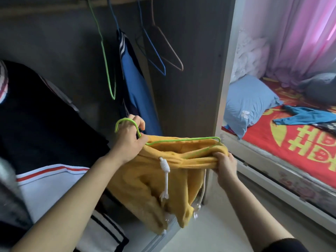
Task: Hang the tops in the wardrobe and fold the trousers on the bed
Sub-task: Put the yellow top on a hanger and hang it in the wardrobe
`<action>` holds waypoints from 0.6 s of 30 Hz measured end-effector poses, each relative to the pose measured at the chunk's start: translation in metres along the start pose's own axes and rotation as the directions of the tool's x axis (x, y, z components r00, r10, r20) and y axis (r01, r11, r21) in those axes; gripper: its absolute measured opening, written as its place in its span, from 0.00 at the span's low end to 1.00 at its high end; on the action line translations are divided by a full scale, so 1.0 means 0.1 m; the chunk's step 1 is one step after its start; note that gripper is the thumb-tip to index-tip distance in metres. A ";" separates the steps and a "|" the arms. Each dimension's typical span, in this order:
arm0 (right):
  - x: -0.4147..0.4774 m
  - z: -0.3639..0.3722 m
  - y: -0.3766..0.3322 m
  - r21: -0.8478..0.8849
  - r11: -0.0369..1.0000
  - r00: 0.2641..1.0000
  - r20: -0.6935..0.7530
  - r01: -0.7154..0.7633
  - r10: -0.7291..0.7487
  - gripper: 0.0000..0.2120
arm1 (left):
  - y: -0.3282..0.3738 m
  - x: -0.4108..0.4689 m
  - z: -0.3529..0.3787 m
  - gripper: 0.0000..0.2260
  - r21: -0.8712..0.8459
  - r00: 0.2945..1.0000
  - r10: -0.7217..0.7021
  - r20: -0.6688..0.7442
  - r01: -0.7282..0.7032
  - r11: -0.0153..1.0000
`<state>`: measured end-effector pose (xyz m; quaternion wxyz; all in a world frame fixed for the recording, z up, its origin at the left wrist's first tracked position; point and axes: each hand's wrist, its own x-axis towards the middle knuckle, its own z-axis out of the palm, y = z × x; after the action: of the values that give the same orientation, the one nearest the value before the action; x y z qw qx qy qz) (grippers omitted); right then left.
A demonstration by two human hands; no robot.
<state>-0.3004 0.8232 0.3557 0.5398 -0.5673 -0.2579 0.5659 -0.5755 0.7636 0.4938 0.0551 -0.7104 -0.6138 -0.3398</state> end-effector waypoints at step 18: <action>-0.62 0.46 -1.05 -0.376 0.675 0.758 0.472 0.634 -0.449 0.13 | 0.33 -0.21 0.61 0.16 0.106 0.896 -0.017 0.443 -0.034 0.994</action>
<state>-0.3234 0.8114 0.4831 0.4594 -0.4784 -0.6475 0.3752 -0.5206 0.7686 0.4466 -0.0452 -0.7677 -0.6250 -0.1344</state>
